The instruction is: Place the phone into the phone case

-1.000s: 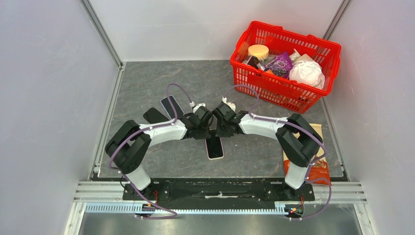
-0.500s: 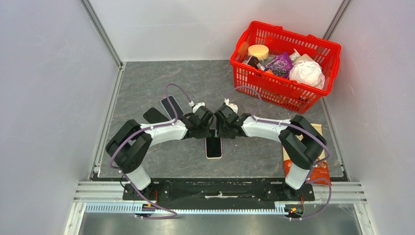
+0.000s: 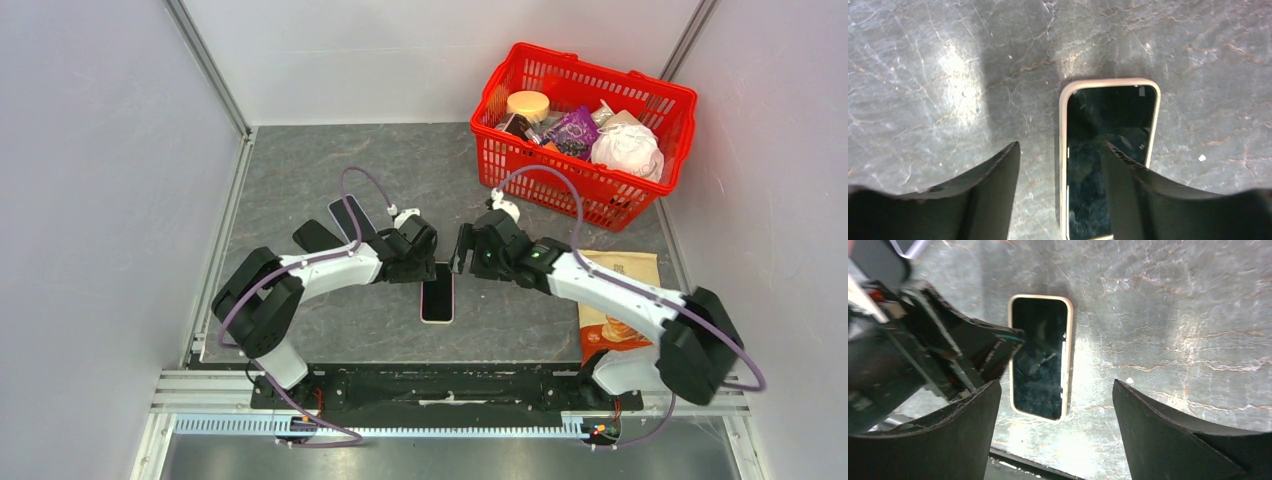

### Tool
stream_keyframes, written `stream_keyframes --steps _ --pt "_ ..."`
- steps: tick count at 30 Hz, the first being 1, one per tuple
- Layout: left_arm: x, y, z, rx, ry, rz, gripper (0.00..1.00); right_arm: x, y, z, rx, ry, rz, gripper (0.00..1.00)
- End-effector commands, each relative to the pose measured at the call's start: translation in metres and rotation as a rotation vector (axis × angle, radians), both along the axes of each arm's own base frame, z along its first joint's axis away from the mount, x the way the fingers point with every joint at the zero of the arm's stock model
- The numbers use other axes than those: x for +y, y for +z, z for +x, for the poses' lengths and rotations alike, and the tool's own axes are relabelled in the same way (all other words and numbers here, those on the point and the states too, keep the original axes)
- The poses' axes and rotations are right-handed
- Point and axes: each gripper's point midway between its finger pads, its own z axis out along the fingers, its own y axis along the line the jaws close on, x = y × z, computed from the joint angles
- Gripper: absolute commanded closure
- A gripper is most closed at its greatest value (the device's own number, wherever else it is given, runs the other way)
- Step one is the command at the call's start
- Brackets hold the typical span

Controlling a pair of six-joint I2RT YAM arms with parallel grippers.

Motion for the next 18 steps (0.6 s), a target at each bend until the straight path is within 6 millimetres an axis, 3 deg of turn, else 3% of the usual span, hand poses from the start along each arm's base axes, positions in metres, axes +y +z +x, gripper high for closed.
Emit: stream_keyframes --steps 1,5,9,14,18 --pt "-0.007 0.037 -0.008 -0.074 -0.075 -0.017 0.29 -0.023 0.025 -0.002 -0.078 -0.051 0.000 0.09" --pt "-0.022 0.039 -0.030 -0.069 -0.163 -0.008 0.17 -0.031 0.035 -0.007 -0.099 -0.062 0.012 0.06" --pt "-0.032 0.029 -0.052 -0.051 -0.228 0.054 0.14 -0.036 0.038 -0.012 -0.104 -0.064 0.015 0.06" --pt "-0.027 0.022 -0.063 -0.070 -0.231 0.189 0.13 -0.037 0.037 -0.015 -0.099 -0.062 0.024 0.05" --pt "-0.035 0.019 -0.069 -0.074 -0.253 0.197 0.12 -0.037 0.037 -0.017 -0.095 -0.057 0.030 0.05"
